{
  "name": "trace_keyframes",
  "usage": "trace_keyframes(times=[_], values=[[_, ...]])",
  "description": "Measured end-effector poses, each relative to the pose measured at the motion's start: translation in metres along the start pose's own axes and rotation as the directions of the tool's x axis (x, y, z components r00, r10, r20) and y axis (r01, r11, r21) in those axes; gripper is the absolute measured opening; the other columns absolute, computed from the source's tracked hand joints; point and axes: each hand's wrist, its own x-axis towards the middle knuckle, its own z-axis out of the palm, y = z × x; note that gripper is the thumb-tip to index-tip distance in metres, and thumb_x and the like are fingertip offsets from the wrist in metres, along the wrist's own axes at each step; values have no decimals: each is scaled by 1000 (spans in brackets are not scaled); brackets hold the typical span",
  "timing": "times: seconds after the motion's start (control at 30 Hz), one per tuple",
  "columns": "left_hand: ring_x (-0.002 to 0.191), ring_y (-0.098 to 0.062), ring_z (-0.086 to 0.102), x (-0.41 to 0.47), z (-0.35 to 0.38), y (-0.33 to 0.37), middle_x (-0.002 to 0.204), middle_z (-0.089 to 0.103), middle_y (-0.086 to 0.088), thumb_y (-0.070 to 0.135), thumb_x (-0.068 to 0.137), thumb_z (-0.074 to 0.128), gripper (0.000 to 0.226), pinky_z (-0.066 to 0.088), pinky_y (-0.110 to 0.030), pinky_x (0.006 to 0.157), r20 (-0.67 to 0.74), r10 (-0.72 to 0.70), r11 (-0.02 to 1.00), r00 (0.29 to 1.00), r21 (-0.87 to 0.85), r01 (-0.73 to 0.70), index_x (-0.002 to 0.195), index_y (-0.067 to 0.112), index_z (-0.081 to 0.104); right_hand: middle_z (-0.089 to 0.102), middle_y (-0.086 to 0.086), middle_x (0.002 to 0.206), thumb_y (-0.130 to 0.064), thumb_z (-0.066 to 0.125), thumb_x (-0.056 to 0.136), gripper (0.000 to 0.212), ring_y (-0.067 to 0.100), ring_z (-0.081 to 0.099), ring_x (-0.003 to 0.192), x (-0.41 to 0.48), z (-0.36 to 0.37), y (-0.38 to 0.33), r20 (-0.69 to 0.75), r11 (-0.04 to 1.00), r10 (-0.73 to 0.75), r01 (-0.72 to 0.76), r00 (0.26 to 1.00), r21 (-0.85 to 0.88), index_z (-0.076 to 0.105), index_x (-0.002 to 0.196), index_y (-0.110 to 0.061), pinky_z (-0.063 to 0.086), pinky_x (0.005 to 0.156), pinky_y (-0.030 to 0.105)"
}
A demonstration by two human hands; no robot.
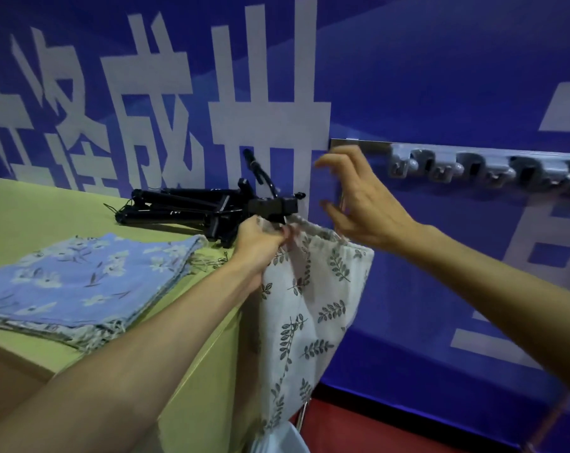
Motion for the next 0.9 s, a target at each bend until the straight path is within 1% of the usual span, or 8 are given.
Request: trace_keyframes(times=[0.03,0.1,0.2,0.43,0.57,0.77,0.83,0.9], values=[[87,-18,70,1,-2,0,88,74,-4,8,85,70,11,57,-29,75,-29,-30,999,999,-19,30,83,18,68,50,9,119,-16,60,92,37,18,50,102,-1,-1,3,97,984,134,-144,986,103,47,124,-5,44,92,32],[88,-23,71,2,-7,1,92,73,-10,12,81,75,11,58,-37,78,-90,-76,995,993,-69,70,82,14,65,57,2,114,-33,53,97,34,16,55,100,0,-1,12,396,878,344,-441,851,186,51,123,-10,46,86,30],[75,-20,67,1,-12,4,82,68,-8,15,81,76,26,55,-29,62,-139,-108,990,984,-103,94,72,16,52,60,-4,108,-44,51,95,37,13,57,97,-2,9,21,601,861,374,-505,706,58,53,121,-17,43,73,20],[100,-28,69,1,-28,3,99,75,-9,28,69,84,38,51,-50,96,-94,-152,987,984,-75,145,97,9,69,66,-9,76,-36,71,84,31,5,65,70,2,35,20,612,895,330,-445,718,40,63,107,-17,46,63,12],[99,-29,70,4,-39,-1,98,76,-10,33,67,86,46,51,-50,96,-65,-156,985,986,-86,150,101,6,71,61,-10,78,-40,70,83,37,1,58,70,4,47,24,533,885,363,-462,764,61,58,113,-22,44,64,17],[94,-29,71,10,-49,-5,93,76,-10,28,72,82,27,53,-48,94,-68,-172,982,983,-93,166,91,10,72,64,-9,71,-33,72,84,16,1,54,62,9,54,27,446,918,308,-385,841,93,73,84,-16,38,54,10],[92,-28,72,13,-51,-5,93,76,-10,27,73,82,26,55,-45,90,-104,-191,977,976,-117,179,91,11,70,69,-1,76,-29,73,84,16,4,56,66,12,50,32,469,864,357,-476,808,162,74,81,-13,41,58,11],[92,-27,72,17,-51,-6,97,75,-9,30,71,83,40,56,-44,88,-132,-211,974,969,-115,196,102,9,68,68,8,78,-18,67,88,16,10,58,70,15,44,34,536,631,427,-665,728,401,70,81,-3,47,65,21]])
